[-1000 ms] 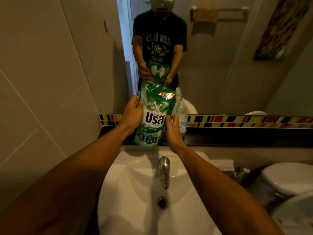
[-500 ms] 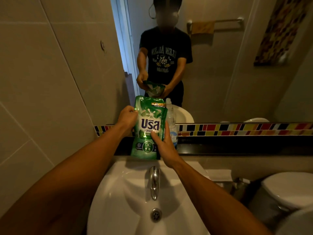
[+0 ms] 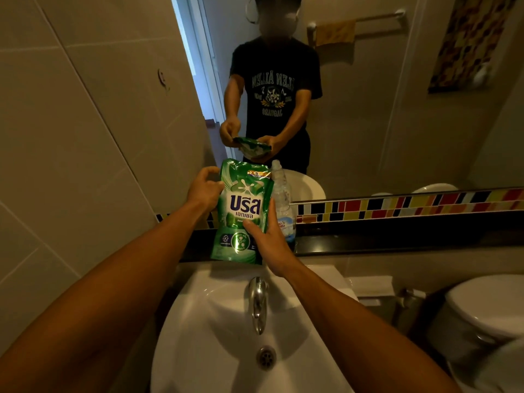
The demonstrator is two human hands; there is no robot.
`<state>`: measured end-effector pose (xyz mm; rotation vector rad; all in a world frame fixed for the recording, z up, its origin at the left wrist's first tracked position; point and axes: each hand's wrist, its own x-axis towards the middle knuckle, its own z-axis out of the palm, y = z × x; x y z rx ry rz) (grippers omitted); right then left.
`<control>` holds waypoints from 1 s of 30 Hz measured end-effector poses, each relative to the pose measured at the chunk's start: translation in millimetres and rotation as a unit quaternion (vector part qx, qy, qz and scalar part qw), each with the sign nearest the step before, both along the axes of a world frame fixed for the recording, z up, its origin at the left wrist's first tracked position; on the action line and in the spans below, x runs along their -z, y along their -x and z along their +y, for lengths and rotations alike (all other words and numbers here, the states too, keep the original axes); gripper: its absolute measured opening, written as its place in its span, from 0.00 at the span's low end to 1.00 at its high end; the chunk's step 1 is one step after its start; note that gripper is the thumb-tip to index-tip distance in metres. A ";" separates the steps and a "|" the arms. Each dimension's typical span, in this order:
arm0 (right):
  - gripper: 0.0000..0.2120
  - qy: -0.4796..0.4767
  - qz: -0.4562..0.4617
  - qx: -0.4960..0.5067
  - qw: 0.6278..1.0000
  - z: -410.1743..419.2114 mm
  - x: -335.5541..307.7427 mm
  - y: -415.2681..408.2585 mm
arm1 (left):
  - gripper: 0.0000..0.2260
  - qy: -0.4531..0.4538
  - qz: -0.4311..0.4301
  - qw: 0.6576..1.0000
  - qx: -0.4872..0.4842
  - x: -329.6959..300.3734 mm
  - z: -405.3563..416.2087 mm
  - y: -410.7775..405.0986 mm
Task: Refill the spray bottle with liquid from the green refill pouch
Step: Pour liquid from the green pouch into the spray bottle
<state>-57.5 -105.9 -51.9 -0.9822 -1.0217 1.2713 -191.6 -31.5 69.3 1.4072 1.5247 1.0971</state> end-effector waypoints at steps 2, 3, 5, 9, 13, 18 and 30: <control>0.49 0.002 0.002 0.003 1.000 2.4 -0.7 0.1 | 0.15 0.001 0.002 1.000 0.012 -2.8 1.6 -1.7; 0.49 0.000 0.002 0.003 1.000 3.7 -0.9 0.3 | 0.15 0.004 0.002 1.000 0.016 -4.3 2.3 -2.4; 0.49 0.000 0.001 0.006 1.000 5.9 -1.1 0.3 | 0.16 0.006 0.010 1.000 0.022 -7.2 5.7 -4.1; 0.47 0.000 0.022 0.006 1.000 6.4 -4.1 1.6 | 0.16 0.003 0.030 0.999 0.034 -12.8 12.0 -7.0; 0.48 0.012 0.032 0.001 0.999 7.3 -5.8 3.8 | 0.17 0.005 0.054 0.998 0.038 -15.5 16.7 -8.7; 0.44 0.022 0.034 0.000 0.999 8.9 -8.5 3.9 | 0.18 0.009 0.073 0.997 0.035 -18.2 22.5 -9.6; 0.48 0.033 0.056 0.003 0.998 12.6 -13.3 9.8 | 0.17 0.018 0.120 0.992 0.040 -27.1 33.8 -12.4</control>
